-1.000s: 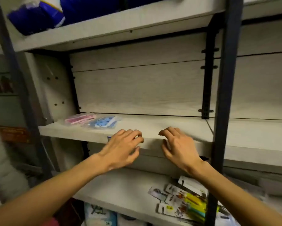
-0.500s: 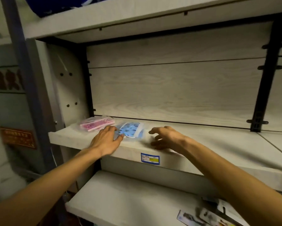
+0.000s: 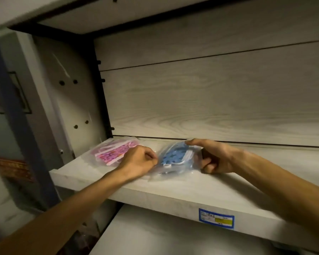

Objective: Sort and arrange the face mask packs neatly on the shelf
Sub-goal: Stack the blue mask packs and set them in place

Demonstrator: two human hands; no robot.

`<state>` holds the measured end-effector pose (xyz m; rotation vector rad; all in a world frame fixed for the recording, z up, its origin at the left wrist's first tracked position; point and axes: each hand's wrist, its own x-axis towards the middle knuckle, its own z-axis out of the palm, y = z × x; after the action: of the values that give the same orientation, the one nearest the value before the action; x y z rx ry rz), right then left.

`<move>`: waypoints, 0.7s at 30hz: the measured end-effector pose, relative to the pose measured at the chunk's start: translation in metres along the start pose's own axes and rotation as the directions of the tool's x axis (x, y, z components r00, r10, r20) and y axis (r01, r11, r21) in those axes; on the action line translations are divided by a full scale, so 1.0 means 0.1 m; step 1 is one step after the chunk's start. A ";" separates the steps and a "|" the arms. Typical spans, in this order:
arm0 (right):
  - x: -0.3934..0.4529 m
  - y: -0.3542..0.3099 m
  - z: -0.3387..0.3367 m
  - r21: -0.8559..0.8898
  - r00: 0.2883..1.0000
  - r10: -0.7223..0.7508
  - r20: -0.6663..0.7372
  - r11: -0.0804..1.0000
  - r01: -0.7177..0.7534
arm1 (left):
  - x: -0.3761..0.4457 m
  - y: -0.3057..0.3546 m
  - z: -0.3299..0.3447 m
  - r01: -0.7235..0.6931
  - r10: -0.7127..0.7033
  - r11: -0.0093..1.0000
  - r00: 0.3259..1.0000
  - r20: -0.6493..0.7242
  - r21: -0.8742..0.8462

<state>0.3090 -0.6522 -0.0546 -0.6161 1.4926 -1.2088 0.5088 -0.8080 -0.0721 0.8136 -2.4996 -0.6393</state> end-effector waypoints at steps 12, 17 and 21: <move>-0.02 0.02 -0.29 -0.198 0.862 -0.430 -0.268 0.900 0.388 | 0.71 0.15 0.25 0.197 -0.270 0.793 0.962 -0.044 -0.576; -0.05 0.05 -0.61 -0.184 0.804 -0.520 -0.289 0.854 0.487 | 0.82 0.48 0.39 0.231 -0.146 0.703 0.972 0.182 -0.672; -0.03 0.12 -0.77 -0.171 0.762 -0.544 -0.351 0.837 0.519 | 0.83 0.72 0.48 0.125 0.006 0.669 0.985 0.174 -0.733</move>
<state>0.2411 -0.6178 -0.0704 -0.9297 1.7513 -1.8136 0.3916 -0.7943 -0.0499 0.5219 -2.0167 -1.6638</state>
